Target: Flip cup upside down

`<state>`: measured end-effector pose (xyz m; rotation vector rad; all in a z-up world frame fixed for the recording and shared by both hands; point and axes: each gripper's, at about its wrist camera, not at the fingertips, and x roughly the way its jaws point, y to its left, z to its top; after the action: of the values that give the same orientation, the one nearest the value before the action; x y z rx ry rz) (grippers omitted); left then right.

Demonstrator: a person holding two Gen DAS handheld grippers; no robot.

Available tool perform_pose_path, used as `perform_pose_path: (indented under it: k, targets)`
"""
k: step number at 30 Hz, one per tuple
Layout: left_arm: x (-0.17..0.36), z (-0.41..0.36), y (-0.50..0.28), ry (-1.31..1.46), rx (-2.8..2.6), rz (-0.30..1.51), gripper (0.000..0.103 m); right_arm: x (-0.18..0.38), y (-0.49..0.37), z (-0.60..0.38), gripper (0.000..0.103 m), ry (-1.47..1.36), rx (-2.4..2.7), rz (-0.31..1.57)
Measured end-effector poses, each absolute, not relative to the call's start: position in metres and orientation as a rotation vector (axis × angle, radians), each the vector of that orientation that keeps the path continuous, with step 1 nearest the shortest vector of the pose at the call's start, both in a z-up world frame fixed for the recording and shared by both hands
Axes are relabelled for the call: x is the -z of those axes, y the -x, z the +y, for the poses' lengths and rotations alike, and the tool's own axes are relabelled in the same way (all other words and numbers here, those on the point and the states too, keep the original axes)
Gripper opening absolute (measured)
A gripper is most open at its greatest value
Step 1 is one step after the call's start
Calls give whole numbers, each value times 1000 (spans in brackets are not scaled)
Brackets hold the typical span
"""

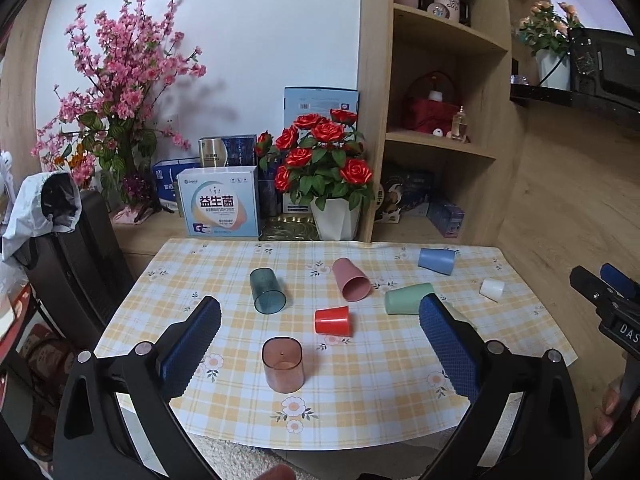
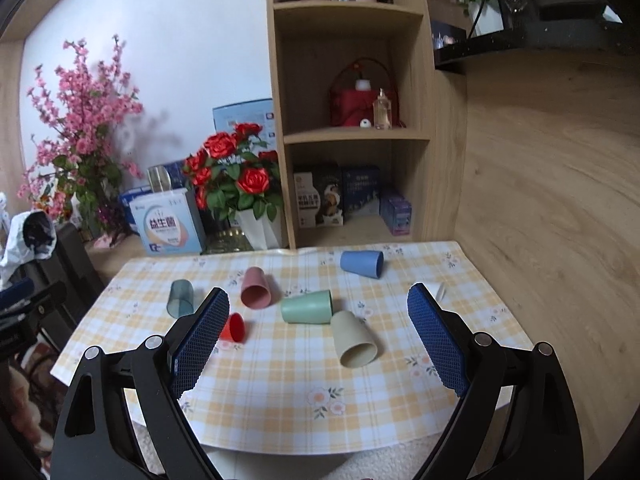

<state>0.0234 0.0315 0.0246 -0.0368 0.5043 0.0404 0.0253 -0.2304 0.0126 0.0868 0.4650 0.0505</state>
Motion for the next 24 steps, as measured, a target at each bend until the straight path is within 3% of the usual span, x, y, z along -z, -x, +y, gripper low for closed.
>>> perform_pose_path:
  k: [24]
  targets:
    - [-30, 23, -7, -21, -100, 427, 97, -16, -15, -226, 88, -65, -42, 449]
